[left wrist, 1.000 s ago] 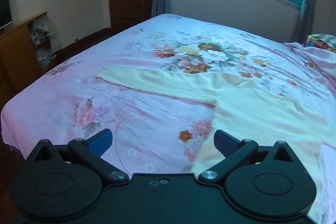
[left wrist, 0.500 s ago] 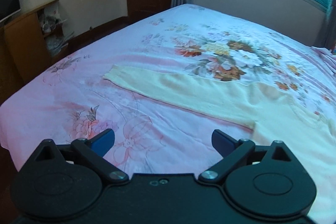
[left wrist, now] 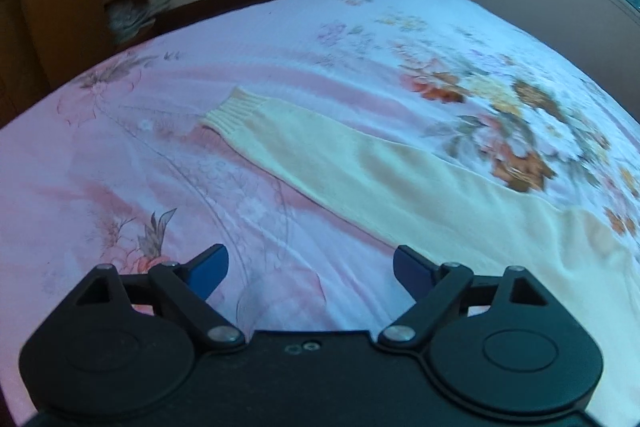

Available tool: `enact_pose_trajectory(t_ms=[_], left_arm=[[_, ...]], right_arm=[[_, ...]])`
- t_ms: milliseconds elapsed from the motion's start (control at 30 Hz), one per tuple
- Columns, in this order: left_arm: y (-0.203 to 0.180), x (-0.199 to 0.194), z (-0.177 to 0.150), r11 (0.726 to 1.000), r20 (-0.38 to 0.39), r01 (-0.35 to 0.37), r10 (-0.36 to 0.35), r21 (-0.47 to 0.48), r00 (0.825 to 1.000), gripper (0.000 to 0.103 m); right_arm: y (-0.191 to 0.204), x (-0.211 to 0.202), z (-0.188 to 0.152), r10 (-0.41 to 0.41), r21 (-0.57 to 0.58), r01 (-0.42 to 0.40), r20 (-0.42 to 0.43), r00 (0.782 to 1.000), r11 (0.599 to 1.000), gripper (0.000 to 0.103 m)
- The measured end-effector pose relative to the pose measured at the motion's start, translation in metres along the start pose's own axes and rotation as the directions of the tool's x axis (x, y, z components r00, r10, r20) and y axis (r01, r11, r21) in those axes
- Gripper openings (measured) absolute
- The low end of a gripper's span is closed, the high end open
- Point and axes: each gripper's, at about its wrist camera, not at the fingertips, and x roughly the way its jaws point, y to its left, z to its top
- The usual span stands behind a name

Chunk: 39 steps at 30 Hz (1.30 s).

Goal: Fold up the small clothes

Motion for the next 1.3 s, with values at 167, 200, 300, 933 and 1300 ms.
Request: enact_pose_trajectory(t_ms=[167,200,300,933,1300], left_arm=[[0.016,0.041,0.014,0.995,-0.061,-0.008,0.002,-0.096,0.998,0.081],[0.022,0.049,0.017,0.992,-0.077,-0.002,-0.009,-0.13,0.997,0.08],[0.036,0.073,0.023,0.978,-0.107,0.003,-0.026,-0.21,0.994,0.077],[0.085,0.123,0.038,0.701,0.073,0.267,-0.294,-0.662,0.953,0.003],[-0.001,0.028,0.073,0.928,0.311,0.328,-0.263,-0.178,0.913,0.001]], right_arm=[[0.005,0.028,-0.002,0.013,-0.008,-0.013,-0.026,1.0,1.0,0.103],[0.006,0.033,-0.002,0.015,-0.01,-0.015,-0.031,0.999,1.0,0.103],[0.009,0.046,-0.004,0.017,-0.019,-0.018,-0.042,0.999,1.0,0.103],[0.013,0.076,-0.02,0.009,-0.03,-0.011,-0.082,0.997,0.999,0.103],[-0.009,0.073,-0.02,-0.021,0.039,0.025,-0.11,0.994,0.999,0.103]])
